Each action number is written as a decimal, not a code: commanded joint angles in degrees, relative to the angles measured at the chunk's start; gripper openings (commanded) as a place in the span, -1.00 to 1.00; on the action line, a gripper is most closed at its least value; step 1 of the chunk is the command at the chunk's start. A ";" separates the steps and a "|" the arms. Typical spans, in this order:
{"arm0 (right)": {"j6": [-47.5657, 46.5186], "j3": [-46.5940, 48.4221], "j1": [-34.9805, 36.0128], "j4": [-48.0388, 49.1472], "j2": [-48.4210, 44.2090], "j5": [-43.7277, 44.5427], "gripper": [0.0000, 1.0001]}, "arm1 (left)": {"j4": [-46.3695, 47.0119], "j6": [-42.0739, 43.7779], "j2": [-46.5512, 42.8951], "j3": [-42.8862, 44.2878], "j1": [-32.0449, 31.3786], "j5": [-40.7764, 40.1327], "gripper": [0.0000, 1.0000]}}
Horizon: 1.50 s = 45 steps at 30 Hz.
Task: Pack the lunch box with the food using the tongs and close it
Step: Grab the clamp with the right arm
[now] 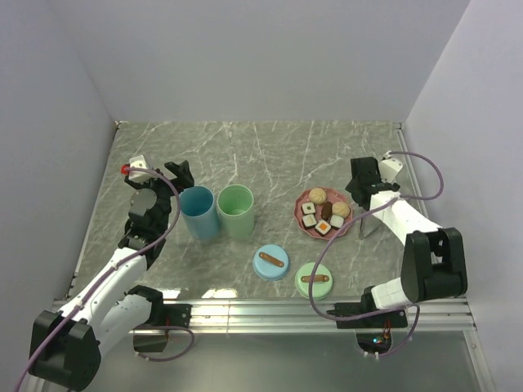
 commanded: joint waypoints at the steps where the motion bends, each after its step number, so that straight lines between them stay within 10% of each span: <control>1: -1.24 3.41 -1.75 0.95 2.88 -4.00 0.66 | 1.28 -1.71 -1.04 -0.09 0.95 3.74 0.99; 33: -2.82 14.13 -6.58 -4.85 19.24 -15.52 -0.44 | 1.19 -4.26 -3.15 -1.76 4.73 8.22 0.99; 45: -8.00 32.92 -6.23 -11.00 30.57 -14.73 -0.67 | 1.36 -4.70 -3.68 -2.20 5.17 7.96 0.99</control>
